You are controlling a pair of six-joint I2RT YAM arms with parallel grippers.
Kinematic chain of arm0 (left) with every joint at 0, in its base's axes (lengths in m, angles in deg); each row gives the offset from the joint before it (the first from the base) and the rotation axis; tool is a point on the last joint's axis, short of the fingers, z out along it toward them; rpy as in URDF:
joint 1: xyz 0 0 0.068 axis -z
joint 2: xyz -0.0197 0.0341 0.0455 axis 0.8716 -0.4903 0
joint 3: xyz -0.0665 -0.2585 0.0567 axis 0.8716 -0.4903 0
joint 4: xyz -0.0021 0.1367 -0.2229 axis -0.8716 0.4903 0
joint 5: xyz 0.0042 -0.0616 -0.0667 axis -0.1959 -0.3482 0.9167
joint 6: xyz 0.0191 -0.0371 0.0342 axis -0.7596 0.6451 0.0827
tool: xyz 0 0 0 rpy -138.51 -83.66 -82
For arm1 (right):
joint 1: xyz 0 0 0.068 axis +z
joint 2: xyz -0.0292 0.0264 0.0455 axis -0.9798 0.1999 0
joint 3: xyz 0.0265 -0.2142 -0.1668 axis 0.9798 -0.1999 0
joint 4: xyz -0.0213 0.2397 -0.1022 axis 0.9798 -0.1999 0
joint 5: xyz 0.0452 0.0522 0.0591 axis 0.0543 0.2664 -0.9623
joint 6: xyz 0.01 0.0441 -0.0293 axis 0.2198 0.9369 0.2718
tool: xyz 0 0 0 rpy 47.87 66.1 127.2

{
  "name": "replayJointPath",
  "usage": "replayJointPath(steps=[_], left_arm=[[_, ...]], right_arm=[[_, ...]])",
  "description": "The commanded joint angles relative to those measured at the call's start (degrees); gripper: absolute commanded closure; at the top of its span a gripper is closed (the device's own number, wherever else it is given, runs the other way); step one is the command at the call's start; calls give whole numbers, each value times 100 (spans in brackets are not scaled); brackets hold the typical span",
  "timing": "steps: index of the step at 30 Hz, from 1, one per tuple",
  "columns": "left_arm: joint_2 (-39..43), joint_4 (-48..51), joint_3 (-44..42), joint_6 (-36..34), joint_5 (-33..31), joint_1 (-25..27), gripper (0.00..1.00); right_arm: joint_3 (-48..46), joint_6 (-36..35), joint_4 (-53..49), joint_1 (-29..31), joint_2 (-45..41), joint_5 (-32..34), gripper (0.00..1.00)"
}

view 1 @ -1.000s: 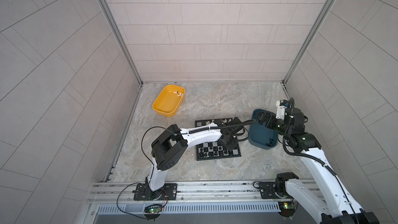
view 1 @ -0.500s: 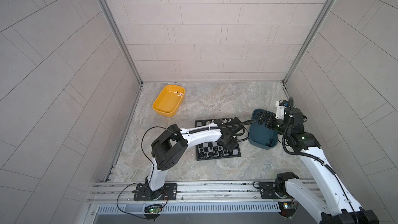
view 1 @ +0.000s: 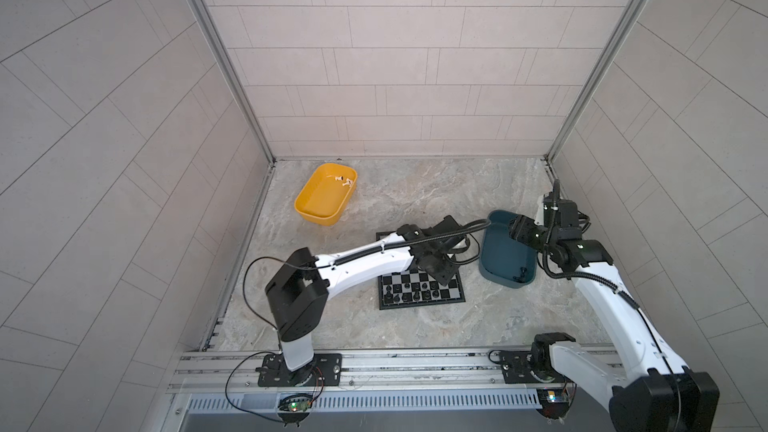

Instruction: Set up the chess pieces on the board

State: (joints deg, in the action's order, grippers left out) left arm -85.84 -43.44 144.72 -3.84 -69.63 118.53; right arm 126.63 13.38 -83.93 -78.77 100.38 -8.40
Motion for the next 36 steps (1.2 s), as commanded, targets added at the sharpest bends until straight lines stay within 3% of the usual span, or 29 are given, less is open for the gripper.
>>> replayJointPath(steps=[1, 5, 6, 10, 17, 27, 36], left_arm=[[858, -129, -209, -37, -274, -225, 30], [1874, -686, -1066, -166, -623, -422, 2], [2105, -945, -1349, -233, -577, -462, 0], [2907, -1516, -2097, -468, -685, -533, 0], [3275, -1622, -2258, -642, -842, -559, 0], [3312, -1608, -2241, -603, -789, -559, 0], [3377, -1611, -2235, -547, -723, -561, 0]], right_arm=[[169, 201, -64, -23, 658, 577, 61], [516, 319, 298, -91, 1774, 1080, 84], [635, 308, 354, -123, 2044, 1108, 88], [1429, 374, 99, -408, 3240, 877, 99], [2303, 413, -231, -666, 4417, 661, 100], [2259, 929, -784, -1433, 4329, 1300, 100], [642, 1262, -914, -2652, 2725, 1299, 100]])
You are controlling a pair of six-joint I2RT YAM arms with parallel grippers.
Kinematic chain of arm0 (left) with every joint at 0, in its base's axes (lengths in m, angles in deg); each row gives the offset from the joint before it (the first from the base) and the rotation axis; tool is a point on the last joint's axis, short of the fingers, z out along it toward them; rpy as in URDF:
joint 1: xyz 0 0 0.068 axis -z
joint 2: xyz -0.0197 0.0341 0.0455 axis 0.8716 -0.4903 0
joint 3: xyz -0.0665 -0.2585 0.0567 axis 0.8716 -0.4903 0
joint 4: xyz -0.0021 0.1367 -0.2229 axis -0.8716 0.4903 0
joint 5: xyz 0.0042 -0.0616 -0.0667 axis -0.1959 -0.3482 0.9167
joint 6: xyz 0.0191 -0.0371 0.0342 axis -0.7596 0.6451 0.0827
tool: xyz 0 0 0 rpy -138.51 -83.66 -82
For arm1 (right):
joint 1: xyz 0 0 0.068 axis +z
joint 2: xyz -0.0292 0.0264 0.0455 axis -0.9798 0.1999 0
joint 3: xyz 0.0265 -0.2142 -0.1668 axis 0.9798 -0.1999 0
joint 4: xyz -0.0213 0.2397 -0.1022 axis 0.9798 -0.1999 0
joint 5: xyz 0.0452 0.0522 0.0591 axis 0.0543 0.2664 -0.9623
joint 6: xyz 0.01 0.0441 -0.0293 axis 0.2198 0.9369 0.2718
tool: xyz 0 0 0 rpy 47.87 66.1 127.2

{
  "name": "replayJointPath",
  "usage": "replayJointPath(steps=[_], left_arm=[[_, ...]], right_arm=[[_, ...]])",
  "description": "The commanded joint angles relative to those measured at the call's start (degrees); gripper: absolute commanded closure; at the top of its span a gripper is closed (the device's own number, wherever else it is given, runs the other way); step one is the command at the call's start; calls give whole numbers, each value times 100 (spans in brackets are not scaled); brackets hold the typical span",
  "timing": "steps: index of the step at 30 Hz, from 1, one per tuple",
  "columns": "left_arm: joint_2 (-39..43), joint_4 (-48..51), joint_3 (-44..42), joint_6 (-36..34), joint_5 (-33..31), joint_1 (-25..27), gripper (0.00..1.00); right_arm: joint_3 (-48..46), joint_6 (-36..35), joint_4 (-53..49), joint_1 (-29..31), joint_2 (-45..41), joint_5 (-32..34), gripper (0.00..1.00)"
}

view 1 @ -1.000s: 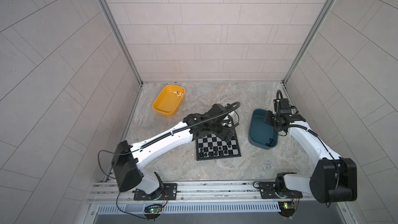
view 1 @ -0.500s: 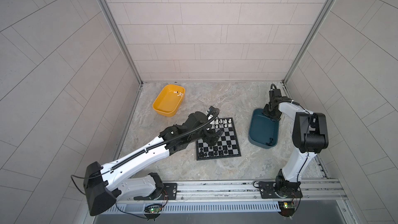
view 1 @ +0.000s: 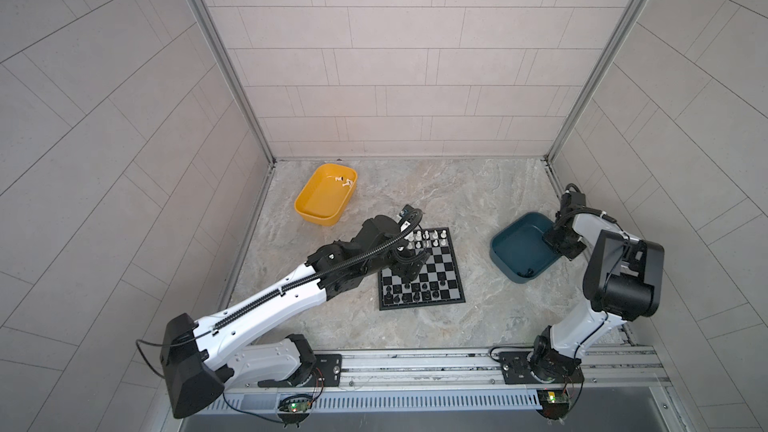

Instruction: Set up the chess pieces on the board

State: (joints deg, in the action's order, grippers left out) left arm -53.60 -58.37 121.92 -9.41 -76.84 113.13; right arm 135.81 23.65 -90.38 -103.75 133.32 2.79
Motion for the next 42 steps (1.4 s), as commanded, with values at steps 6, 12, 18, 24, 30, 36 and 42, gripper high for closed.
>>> replayJointPath(steps=[6, 12, 18, 24, 30, 36, 42], left_arm=[[201, -115, 34, 31, 10, -19, 0], [254, -115, 26, 20, 19, -20, 0], [256, -119, 17, 11, -8, -26, 0], [254, -124, 7, -6, -33, -26, 0], [227, -132, -2, -25, -86, -22, 0], [105, -150, -20, -33, -86, -28, 0], [-22, -168, -40, -45, -112, -28, 0]], right_arm=[[-690, -408, -287, -29, -1637, -307, 100], [-709, -614, -499, 1109, -1591, -1068, 100], [-898, -397, -562, 2038, -1625, -1344, 92], [-1007, 118, -128, 2619, -1431, -1645, 90], [-746, 614, 567, 3090, -901, -1865, 79], [-259, 652, 1318, 3248, -285, -1951, 70], [200, -414, 318, 3264, -241, -997, 63]])
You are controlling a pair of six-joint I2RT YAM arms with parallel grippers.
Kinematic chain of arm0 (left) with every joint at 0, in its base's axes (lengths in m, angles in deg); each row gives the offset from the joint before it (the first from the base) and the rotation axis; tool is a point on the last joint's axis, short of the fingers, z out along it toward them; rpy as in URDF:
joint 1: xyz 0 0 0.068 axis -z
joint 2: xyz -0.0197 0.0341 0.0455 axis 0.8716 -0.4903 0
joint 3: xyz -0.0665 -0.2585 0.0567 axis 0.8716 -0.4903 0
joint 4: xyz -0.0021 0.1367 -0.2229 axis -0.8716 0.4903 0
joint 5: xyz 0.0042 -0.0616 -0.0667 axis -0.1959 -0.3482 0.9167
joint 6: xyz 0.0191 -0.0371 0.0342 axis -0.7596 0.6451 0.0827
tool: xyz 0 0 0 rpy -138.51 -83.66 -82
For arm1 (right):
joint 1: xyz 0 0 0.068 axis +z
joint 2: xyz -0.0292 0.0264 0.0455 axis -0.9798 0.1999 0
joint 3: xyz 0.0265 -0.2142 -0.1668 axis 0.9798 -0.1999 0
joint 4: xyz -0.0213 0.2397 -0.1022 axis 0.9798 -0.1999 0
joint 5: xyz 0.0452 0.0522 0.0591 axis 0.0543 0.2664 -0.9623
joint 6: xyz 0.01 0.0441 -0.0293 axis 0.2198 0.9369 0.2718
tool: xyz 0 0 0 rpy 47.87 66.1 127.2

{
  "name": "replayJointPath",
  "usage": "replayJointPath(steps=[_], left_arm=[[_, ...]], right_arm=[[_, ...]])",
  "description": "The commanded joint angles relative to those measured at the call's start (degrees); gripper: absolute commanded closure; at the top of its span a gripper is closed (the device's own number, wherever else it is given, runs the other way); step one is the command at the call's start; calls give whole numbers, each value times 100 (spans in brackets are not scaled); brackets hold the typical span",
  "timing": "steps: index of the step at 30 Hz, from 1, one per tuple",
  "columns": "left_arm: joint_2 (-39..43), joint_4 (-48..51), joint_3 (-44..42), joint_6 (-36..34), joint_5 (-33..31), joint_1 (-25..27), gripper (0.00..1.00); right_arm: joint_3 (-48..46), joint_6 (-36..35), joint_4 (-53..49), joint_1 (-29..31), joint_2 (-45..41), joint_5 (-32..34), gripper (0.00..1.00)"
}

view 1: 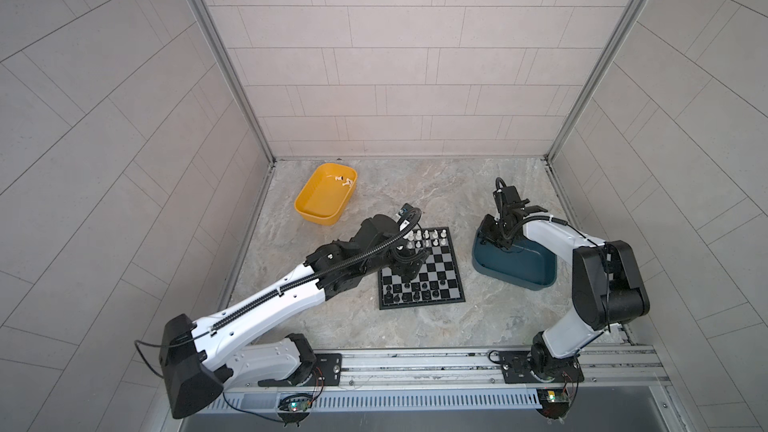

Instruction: Set up the chess pieces on the board

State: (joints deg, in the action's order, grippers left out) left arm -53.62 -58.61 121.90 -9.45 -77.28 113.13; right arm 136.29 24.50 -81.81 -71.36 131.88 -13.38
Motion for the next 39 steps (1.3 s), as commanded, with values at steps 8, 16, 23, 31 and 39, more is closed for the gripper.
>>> replayJointPath(steps=[8, 16, 23, 31, 39], left_arm=[[-209, -294, -81, -20, 217, -28, 0], [-209, -325, -105, -29, 247, -30, 0], [-183, -337, -115, -20, 265, -28, 0], [-137, -363, -122, -2, 278, -28, 0], [-125, -389, -132, 6, 304, -28, 0]], right_arm=[[369, -929, -687, 29, 158, 870, 54], [567, -872, -476, 30, 693, 755, 56], [652, -564, -326, 36, 1015, 748, 64], [621, -557, -264, 35, 1231, 852, 74], [621, -664, -203, 34, 1218, 852, 81]])
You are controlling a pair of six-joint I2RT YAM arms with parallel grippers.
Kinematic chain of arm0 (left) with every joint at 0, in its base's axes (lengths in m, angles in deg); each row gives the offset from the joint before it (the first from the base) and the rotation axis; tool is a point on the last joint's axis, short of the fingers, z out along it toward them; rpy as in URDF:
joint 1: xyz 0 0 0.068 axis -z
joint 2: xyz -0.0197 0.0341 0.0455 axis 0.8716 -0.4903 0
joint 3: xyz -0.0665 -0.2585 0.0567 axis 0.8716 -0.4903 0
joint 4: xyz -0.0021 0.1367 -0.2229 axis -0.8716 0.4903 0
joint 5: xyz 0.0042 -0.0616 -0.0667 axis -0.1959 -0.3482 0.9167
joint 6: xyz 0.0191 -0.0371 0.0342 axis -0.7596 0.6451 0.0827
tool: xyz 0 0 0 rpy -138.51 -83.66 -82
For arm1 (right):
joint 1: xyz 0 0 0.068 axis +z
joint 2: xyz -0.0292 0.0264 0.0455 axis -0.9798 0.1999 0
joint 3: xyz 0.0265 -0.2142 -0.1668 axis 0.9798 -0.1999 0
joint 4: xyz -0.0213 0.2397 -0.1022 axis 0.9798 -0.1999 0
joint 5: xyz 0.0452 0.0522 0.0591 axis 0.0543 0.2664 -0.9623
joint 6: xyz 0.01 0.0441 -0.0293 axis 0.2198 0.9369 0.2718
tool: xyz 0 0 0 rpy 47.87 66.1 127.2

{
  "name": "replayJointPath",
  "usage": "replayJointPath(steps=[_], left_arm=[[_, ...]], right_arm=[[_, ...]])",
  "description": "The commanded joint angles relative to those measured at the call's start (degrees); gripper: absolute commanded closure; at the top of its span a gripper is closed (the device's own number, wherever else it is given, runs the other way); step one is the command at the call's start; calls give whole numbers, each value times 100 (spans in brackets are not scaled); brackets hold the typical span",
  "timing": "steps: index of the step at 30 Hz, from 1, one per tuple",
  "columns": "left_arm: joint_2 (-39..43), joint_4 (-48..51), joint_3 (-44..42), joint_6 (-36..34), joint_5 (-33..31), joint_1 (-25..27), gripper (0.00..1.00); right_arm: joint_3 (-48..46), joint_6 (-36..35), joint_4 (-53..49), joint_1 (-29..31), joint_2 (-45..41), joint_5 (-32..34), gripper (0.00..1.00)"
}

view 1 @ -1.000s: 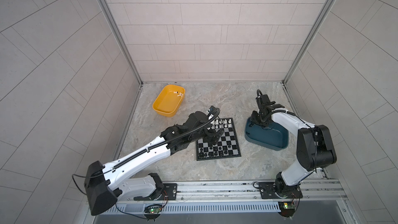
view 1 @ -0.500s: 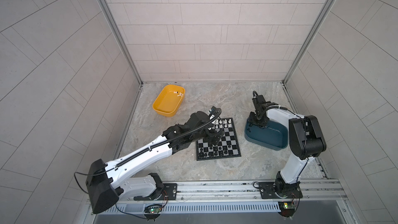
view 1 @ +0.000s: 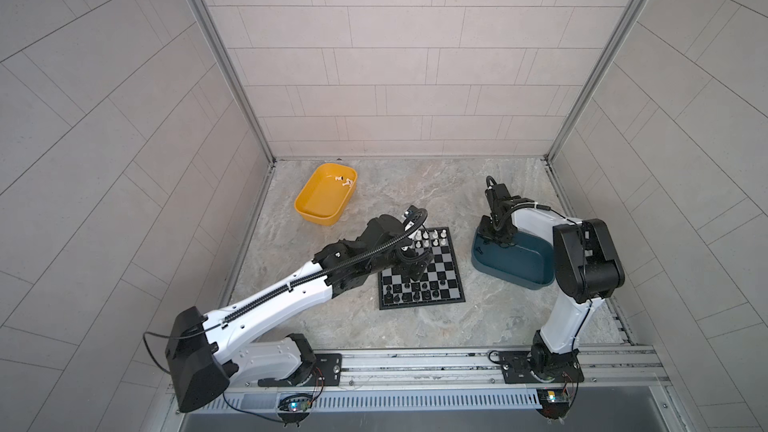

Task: Set up the chess pieces on the board
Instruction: 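Grip the black pawn in the teal tub with the right gripper and lift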

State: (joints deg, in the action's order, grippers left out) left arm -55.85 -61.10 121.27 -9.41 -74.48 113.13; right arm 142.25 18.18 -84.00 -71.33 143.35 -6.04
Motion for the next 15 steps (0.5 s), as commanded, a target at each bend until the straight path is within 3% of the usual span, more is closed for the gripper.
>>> replayJointPath(steps=[1, 5, 15], left_arm=[[93, -149, -69, 2, 44, -28, 0], [75, -167, -74, 18, 91, -28, 0], [61, -193, -87, 37, 131, -28, 0]], right_arm=[[59, -66, -17, 23, 57, 158, 78], [144, -176, -81, 20, -25, 227, 72], [42, -242, 139, 64, 82, 289, 83]])
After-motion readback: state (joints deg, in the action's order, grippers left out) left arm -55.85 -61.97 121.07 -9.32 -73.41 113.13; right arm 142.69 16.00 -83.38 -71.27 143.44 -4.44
